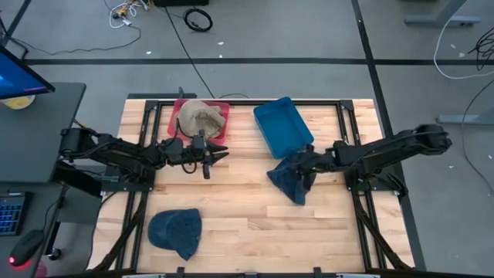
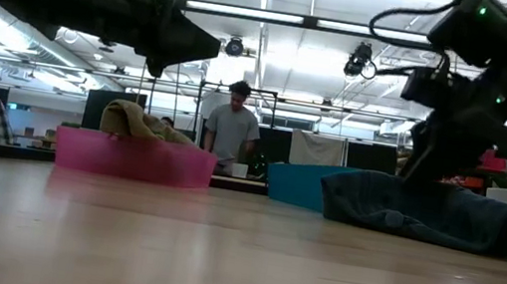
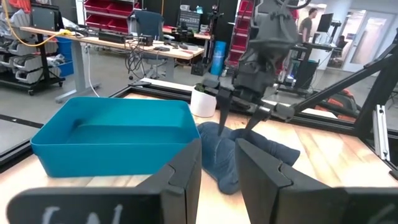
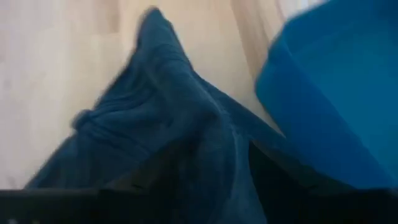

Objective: Pick & Place hat
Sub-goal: Put the top blue cap into the blue bin

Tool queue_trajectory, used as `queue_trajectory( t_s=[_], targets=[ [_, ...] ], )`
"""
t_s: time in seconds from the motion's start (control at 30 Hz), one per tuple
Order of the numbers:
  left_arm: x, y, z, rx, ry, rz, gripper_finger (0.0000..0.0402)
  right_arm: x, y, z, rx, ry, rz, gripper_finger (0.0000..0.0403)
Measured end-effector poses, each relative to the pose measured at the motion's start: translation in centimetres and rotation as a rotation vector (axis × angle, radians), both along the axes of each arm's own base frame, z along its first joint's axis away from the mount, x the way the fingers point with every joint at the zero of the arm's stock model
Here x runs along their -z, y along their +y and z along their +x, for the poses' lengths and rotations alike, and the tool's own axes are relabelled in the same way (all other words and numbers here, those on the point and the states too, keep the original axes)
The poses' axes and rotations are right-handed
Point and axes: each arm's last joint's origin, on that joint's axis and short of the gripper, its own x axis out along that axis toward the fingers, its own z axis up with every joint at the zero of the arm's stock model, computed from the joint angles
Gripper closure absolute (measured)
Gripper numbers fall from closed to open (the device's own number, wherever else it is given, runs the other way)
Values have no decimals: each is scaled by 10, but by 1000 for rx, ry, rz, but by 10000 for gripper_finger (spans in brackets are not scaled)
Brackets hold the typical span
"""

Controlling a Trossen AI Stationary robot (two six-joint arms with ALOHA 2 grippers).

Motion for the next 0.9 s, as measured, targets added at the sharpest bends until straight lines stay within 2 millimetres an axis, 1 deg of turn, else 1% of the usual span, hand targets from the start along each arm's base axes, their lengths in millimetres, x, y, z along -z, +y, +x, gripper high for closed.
queue_trajectory(
  t_s=[0.2,0.3,0.37,0.4,0.53,0.57,0.6,0.63,0.7,0.8,0.83,0.9],
  targets=[
    [0,0,0,0,3,2,301,13,0,4,78,49,28,209],
    [0,0,0,0,4,2,301,17,0,6,97,58,37,226],
    [0,0,0,0,4,2,301,17,1,6,96,57,40,255],
    [0,0,0,0,4,3,301,16,2,6,93,52,40,276],
    [0,0,0,0,4,3,301,9,7,7,86,17,99,375],
    [0,0,0,0,5,4,301,4,9,9,78,4,125,386],
    [1,0,0,0,8,4,301,-2,11,12,56,-14,156,387],
    [1,0,0,0,14,3,301,-9,15,14,17,-29,187,383],
    [3,0,0,0,32,2,301,-27,24,19,-117,-44,205,374],
    [6,0,0,0,63,-1,301,-58,35,24,-344,-24,83,380],
    [7,0,0,0,71,-2,301,-70,37,25,-399,-7,14,387],
    [8,0,-1,0,84,-6,301,-94,36,26,-449,31,-150,394]
  ],
)
